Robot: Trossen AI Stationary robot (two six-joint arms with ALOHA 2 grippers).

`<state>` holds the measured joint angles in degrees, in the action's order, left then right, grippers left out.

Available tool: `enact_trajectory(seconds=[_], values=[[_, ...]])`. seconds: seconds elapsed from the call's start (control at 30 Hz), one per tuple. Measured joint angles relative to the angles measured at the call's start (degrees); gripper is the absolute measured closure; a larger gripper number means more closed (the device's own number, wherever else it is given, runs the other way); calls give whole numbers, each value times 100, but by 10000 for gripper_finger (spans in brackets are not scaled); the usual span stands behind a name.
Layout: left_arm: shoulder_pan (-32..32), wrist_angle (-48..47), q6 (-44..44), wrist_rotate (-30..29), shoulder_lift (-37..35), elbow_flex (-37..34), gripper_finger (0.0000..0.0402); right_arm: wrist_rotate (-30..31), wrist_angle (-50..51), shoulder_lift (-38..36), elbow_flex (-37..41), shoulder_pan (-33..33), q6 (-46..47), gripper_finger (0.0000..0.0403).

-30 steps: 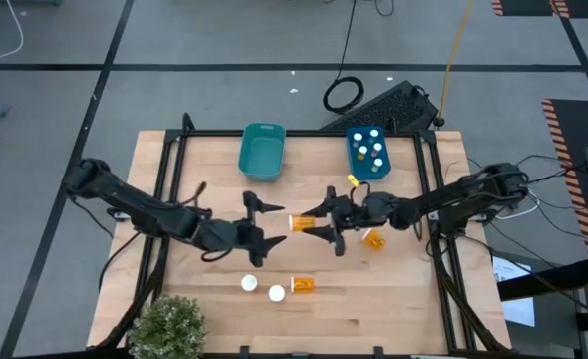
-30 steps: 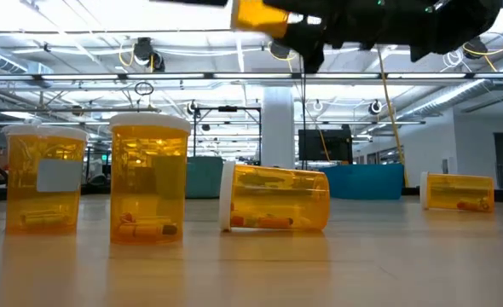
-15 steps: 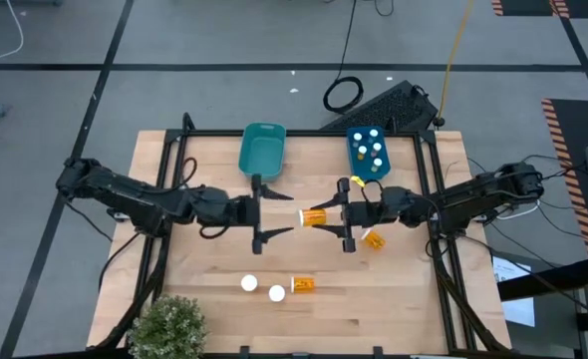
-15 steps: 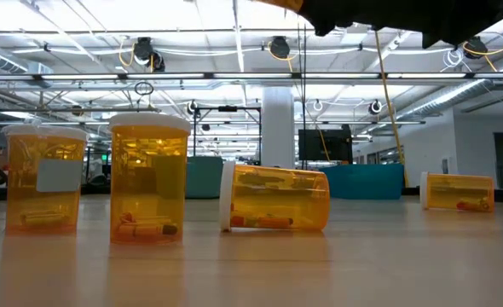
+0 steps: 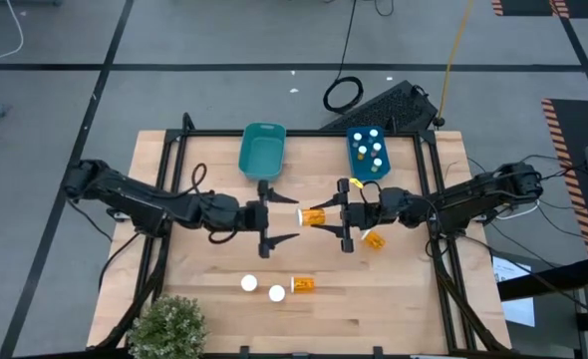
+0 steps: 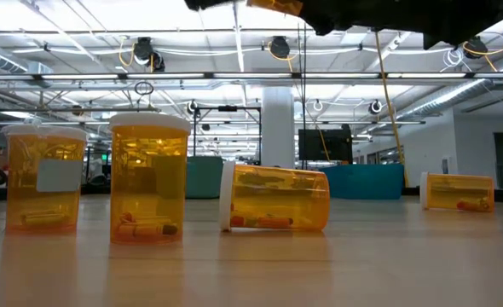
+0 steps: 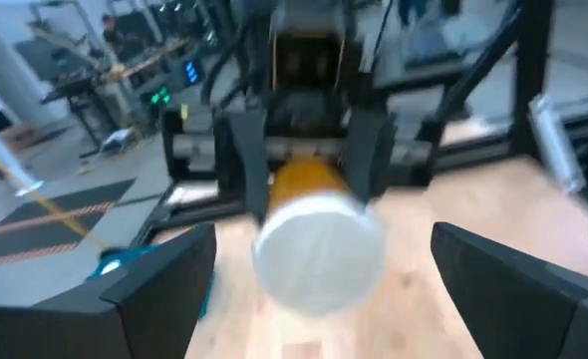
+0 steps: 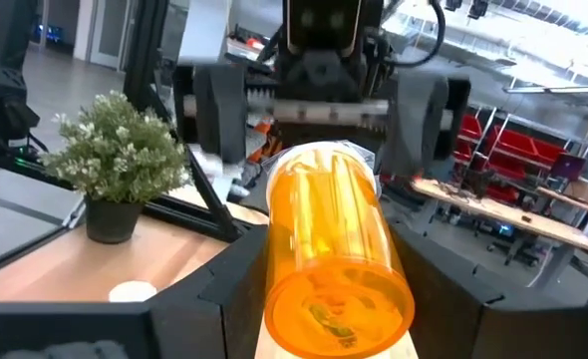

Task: Pick and place medicine bottles into bin by pill shape (circle, oval)
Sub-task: Put the big orange pill bottle into the green bin

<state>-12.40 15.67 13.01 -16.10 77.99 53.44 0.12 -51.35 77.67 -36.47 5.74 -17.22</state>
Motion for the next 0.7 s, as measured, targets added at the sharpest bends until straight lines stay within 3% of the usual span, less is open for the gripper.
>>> enact_trajectory(seconds=[0.37, 0.7], values=[[93, 244, 177, -86, 222, -10, 27, 0, -35, 0, 0, -2, -3, 218], [216, 338, 33, 102, 289, -12, 98, 4, -70, 0, -2, -2, 14, 218]])
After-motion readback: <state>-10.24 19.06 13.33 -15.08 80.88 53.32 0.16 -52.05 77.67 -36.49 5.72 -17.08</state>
